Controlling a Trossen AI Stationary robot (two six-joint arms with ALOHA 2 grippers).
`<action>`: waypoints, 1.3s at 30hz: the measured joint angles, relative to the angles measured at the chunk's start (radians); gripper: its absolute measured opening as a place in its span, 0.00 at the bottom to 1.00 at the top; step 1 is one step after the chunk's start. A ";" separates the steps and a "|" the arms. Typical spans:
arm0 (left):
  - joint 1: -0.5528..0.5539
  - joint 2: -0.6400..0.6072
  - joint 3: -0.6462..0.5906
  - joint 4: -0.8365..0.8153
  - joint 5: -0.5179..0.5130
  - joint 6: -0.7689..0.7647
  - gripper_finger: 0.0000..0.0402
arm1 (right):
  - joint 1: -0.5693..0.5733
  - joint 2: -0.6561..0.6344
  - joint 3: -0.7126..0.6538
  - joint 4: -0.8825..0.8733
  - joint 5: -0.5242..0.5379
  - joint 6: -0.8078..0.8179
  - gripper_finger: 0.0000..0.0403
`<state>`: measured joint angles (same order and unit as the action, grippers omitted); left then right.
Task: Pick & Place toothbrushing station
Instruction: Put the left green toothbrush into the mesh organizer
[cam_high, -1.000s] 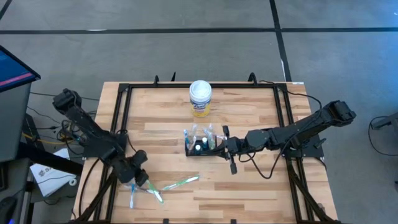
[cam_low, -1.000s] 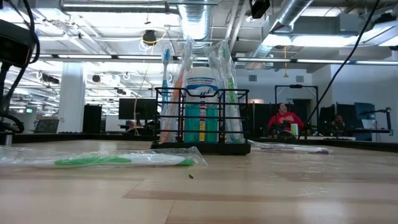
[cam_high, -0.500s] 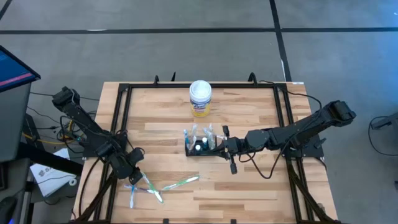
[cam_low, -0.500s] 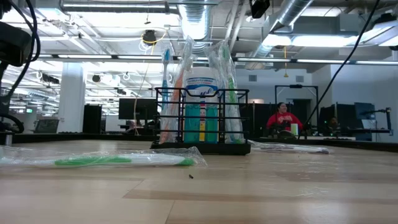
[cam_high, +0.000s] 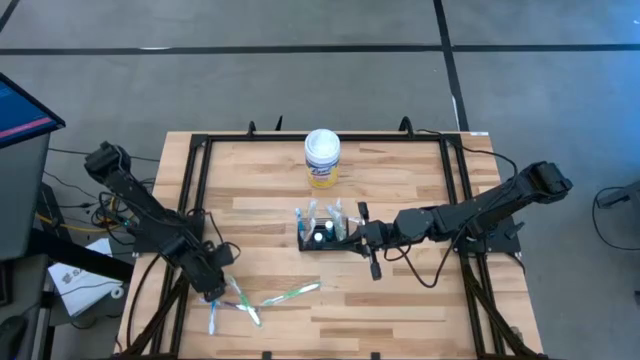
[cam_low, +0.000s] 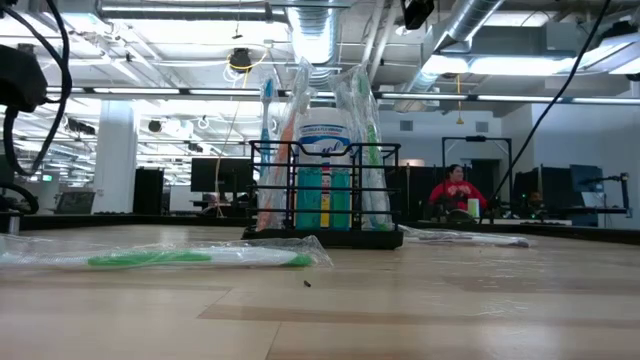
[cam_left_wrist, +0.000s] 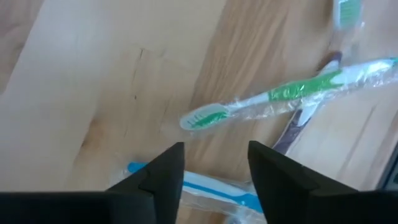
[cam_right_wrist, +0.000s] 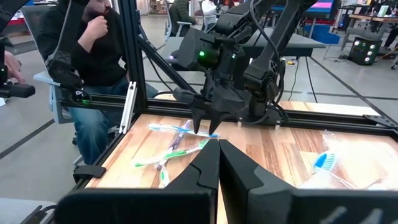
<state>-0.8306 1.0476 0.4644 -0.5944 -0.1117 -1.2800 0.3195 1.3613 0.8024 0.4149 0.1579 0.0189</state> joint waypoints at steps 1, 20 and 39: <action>0.000 0.009 0.000 0.004 0.002 0.021 0.45 | 0.000 0.000 0.000 0.000 0.000 0.000 0.00; 0.000 0.072 0.000 0.005 -0.087 0.235 0.38 | 0.000 0.000 0.000 0.000 0.000 0.000 0.00; 0.001 0.159 -0.001 0.036 -0.109 0.289 0.33 | 0.000 0.000 0.000 0.000 0.000 0.000 0.00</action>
<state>-0.8299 1.2064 0.4637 -0.5587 -0.2205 -0.9906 0.3199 1.3613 0.8028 0.4145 0.1577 0.0189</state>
